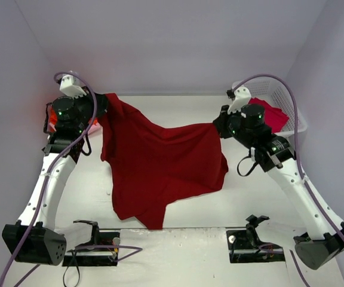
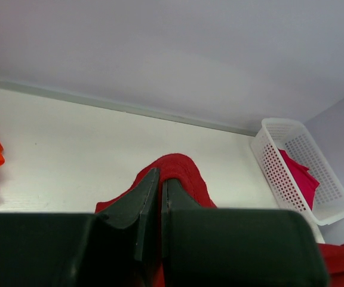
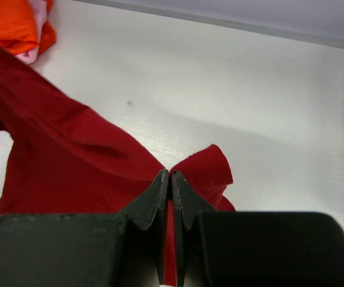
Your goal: Fold and stack the t-shirts
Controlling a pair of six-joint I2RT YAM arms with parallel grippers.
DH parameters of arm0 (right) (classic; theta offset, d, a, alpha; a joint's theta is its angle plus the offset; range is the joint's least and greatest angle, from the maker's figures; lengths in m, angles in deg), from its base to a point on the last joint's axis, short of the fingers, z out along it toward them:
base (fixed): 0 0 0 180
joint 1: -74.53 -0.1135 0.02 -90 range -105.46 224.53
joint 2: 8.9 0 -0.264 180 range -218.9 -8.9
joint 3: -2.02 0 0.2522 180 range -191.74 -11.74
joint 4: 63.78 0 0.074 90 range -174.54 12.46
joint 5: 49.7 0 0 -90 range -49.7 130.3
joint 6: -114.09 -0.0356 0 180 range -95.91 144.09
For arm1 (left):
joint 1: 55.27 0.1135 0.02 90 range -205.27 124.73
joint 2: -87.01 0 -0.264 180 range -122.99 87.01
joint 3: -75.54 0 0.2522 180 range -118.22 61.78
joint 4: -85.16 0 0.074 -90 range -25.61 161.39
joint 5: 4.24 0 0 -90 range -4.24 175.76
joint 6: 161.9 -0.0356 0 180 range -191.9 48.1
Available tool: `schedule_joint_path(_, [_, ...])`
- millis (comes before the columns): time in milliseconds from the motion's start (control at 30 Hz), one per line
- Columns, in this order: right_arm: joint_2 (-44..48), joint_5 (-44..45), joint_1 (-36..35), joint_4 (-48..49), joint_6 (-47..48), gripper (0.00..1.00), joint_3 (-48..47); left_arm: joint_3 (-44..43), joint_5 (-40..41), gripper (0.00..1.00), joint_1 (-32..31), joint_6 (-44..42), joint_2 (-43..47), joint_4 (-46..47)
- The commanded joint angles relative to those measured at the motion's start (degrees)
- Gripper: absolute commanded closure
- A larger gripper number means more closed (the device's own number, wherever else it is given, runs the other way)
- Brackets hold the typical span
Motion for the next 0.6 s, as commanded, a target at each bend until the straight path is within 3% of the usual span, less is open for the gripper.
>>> schedule_joint_path(0, [-2.14,-3.33,5.00,7.59,1.40,1.00,0.57,-1.45,-1.16,1.00,0.75,1.21,-0.07,7.83])
schedule_joint_path(233, [-6.89,-10.46,12.49,12.16,0.34,1.00,1.72,-1.18,-0.99,1.00,0.75,1.65,-2.80,9.59])
schedule_joint_path(567, [-18.66,-11.08,14.69,16.99,0.52,1.00,-0.39,-2.85,-0.90,1.00,0.84,1.57,-8.94,12.23])
